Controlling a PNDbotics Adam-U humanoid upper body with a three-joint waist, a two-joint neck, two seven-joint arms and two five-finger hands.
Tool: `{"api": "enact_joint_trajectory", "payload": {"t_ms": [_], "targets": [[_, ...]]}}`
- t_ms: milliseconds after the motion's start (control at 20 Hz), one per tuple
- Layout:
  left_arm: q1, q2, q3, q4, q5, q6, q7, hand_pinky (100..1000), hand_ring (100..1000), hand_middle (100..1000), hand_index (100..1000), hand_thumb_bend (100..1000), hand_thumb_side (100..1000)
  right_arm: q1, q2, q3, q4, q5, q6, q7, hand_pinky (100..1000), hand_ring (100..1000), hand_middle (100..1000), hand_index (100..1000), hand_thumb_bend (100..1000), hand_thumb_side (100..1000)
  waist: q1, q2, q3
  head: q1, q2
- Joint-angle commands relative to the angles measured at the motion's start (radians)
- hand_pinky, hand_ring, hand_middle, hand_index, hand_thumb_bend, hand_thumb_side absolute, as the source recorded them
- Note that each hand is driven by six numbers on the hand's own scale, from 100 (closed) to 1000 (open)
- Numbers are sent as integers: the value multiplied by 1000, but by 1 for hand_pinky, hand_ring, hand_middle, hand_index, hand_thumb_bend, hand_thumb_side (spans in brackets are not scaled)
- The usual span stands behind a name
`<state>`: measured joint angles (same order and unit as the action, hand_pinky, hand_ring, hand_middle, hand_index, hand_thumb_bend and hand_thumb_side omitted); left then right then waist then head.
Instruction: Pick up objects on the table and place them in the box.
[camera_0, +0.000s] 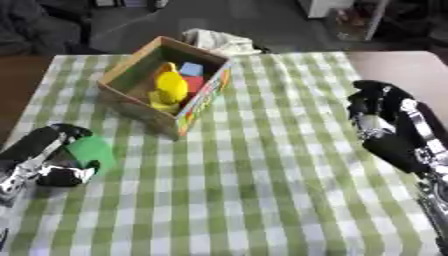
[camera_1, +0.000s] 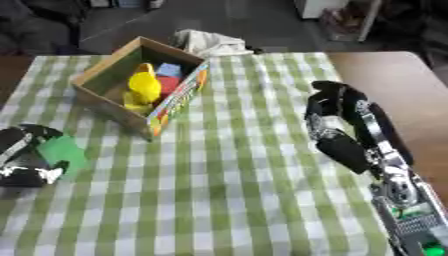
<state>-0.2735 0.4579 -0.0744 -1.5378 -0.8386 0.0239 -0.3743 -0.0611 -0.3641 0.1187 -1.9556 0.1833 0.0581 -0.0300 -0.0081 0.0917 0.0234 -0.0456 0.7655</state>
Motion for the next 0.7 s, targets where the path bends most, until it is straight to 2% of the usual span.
{"api": "enact_joint_trajectory", "payload": {"t_ms": [50, 250, 400, 550, 700], "targets": [[-15, 41, 23, -67, 45, 8, 17, 575, 580, 583, 784, 112, 147, -7, -5, -1, -6, 4, 0, -1, 719, 671, 646, 821, 100, 415, 3, -11, -1, 2, 4], [-64, 71, 37, -144, 127, 23, 41, 566, 579, 581, 783, 100, 138, -6, -3, -1, -4, 5, 1, -3, 718, 669, 641, 816, 100, 419, 6, -13, -3, 6, 4], [-142, 95, 30, -143, 141, 32, 50, 573, 581, 585, 786, 138, 125, -6, 0, 4, -2, 3, 0, 0, 717, 668, 640, 816, 100, 421, 8, -15, -11, 16, 4], [-249, 107, 10, -50, 127, 37, 58, 576, 585, 590, 784, 169, 120, -9, 12, 10, 2, 0, -2, 5, 716, 666, 638, 814, 100, 424, 5, -15, -30, 38, 4], [-365, 104, -1, 111, 105, 51, 83, 574, 582, 587, 779, 204, 117, -17, 23, 23, 1, -6, -8, 18, 715, 663, 634, 812, 100, 426, 1, -5, -70, 82, 4]]}}
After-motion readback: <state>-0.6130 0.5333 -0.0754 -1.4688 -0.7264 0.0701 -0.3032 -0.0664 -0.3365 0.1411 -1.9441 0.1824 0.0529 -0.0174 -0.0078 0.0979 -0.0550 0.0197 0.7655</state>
